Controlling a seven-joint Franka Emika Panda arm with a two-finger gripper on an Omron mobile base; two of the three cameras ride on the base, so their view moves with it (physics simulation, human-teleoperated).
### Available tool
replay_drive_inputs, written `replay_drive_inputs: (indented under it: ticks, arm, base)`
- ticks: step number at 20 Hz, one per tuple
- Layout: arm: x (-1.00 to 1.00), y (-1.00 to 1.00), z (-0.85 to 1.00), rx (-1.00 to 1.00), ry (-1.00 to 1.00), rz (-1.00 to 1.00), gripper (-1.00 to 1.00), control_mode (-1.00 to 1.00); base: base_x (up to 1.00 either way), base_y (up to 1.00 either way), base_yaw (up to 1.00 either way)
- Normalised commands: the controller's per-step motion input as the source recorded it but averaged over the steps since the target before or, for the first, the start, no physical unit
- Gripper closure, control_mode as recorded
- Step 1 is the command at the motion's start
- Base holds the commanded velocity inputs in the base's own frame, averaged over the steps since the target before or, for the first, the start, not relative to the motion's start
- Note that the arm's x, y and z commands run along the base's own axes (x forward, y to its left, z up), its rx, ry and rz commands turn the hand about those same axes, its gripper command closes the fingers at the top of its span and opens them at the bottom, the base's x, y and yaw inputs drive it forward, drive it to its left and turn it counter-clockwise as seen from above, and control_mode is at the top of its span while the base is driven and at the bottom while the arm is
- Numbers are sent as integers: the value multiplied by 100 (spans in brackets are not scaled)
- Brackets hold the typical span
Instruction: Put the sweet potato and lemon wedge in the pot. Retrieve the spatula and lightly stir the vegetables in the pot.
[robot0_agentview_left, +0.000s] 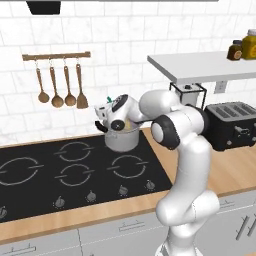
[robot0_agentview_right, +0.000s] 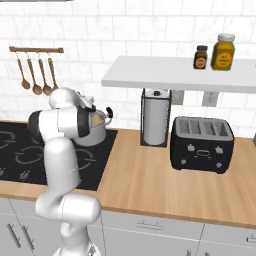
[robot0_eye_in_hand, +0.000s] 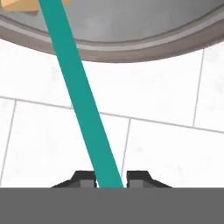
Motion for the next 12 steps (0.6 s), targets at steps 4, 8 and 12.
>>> replay_drive_inputs:
  ticks: [4, 8, 12]
  arm:
    - [-34, 4, 34, 37, 12, 0, 100, -100]
    - [-16, 0, 13, 35, 17, 0, 100, -100]
    - [-3, 0, 44, 22, 0, 0, 100, -100]
  base:
    - [0, 0, 0]
    - [0, 0, 0]
    - [0, 0, 0]
